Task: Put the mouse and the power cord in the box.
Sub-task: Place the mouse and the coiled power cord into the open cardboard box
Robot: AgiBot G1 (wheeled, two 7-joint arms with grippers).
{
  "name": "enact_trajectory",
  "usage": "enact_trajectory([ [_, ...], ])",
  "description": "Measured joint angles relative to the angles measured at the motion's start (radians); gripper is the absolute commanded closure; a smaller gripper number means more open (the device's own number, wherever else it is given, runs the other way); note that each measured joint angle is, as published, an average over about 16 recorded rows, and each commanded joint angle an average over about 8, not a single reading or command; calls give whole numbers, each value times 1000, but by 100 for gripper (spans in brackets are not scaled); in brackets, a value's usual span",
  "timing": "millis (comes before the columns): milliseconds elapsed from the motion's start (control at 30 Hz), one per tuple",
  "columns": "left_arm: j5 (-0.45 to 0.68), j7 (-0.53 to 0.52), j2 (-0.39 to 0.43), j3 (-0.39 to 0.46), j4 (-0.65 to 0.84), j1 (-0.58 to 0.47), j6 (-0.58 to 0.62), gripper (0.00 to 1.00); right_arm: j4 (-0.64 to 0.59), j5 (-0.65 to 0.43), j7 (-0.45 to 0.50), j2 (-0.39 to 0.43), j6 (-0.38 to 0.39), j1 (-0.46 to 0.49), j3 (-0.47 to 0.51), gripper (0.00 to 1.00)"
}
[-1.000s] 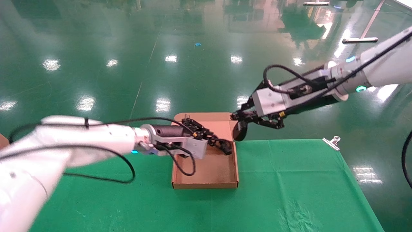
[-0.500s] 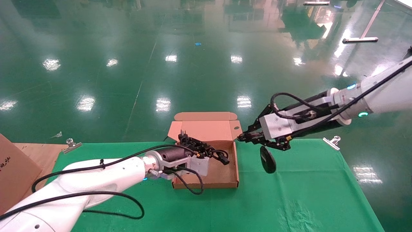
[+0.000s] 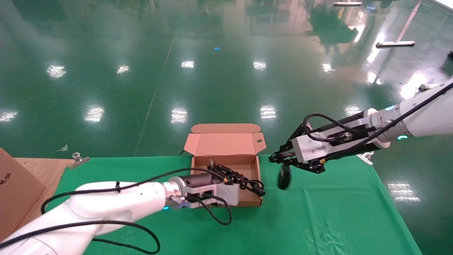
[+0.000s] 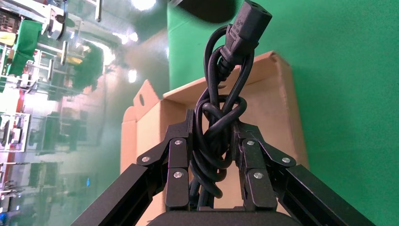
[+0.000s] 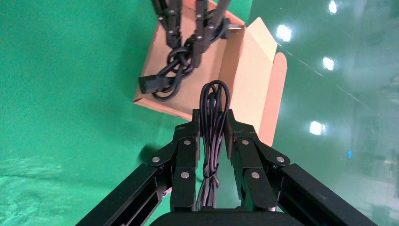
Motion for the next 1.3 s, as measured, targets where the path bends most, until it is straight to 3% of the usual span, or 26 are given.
enact_trajectory([
  [67,-16,-6,0,13,1,-4,9,2,0,0,-2,2,0,-3,0,100],
  [100,-23,-7,-1,19,2,-6,12,0,0,0,-3,3,0,-4,0,100],
  [833,-166,-7,-2,115,33,-30,-18,0,5,2,0,-10,-8,-7,1,100],
  [1100,-251,-34,-18,102,98,-56,-27,0,25,9,25,-66,-4,17,5,100],
  [1300,-327,-37,-83,63,156,-81,58,0,92,19,67,-114,20,-5,-1,100],
])
